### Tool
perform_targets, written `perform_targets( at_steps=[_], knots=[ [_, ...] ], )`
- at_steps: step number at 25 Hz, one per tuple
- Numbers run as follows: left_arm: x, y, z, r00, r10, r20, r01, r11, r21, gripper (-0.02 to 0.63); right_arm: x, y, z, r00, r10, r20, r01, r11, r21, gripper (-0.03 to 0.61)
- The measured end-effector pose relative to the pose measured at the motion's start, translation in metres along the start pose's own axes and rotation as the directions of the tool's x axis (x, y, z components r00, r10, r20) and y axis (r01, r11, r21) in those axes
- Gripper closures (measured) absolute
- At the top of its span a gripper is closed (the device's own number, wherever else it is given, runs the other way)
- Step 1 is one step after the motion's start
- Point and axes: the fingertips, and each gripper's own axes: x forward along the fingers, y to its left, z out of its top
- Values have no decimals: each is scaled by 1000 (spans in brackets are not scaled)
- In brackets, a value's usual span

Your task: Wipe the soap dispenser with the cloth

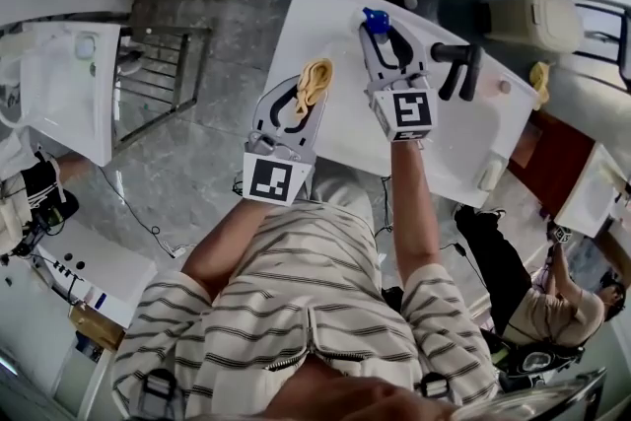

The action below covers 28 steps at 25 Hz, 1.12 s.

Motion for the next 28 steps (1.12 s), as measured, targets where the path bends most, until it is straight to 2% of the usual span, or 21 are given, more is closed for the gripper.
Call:
perform_targets(
  at_steps=[5,21,28],
  knots=[
    [-8,-3,10,999,-15,34,15,1000,6,522,-17,4,20,1000,-8,18,7,1000,10,456],
    [-39,-21,60,990,-125,72,123,992,35,522,-93,43,107,998,26,58,-28,999,43,454],
    [-48,-30,83,982,-166,93,160,984,74,522,-116,59,139,998,9,69,-10,1000,7,454]
  ],
)
